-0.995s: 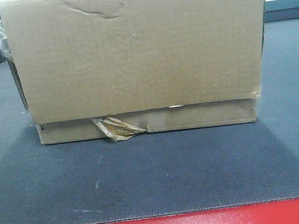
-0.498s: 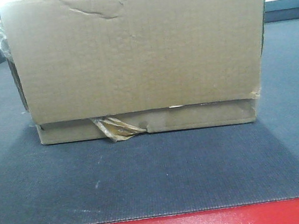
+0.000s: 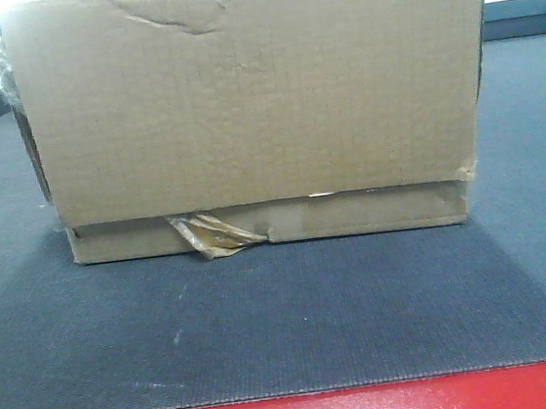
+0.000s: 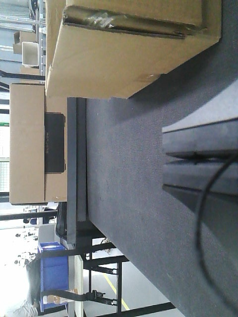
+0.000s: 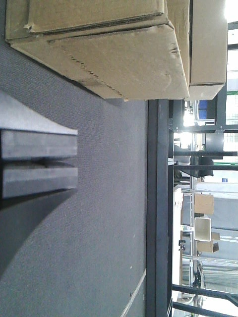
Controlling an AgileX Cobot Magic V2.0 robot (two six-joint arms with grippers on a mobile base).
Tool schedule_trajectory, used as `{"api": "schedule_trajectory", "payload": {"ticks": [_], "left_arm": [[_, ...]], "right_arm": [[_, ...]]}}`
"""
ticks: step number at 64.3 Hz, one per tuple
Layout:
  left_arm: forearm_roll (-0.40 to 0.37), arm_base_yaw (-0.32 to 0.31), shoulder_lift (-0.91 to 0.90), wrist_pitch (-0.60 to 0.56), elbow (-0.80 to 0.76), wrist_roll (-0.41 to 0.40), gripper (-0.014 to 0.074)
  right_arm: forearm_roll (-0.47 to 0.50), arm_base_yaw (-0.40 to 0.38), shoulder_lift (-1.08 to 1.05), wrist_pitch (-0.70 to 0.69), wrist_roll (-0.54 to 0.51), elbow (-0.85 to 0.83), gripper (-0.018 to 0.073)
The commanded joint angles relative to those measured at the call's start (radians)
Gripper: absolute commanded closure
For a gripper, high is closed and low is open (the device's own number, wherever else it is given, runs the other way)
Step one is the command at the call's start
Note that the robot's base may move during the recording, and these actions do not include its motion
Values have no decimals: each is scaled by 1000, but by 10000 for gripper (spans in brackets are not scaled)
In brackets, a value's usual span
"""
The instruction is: Grab carton from right shelf to conveyor
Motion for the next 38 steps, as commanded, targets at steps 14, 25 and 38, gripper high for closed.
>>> {"api": "schedule_trajectory", "payload": {"ticks": [14,25,38], "left_arm": [[-6,1,-6,-18,-2,2,605],[-6,1,-6,-18,-2,2,605],[-6,1,-6,-18,-2,2,605]], "right_arm": [[9,4,-4,-24,-8,1,627],[9,4,-4,-24,-8,1,627],[9,4,-4,-24,-8,1,627]]}}
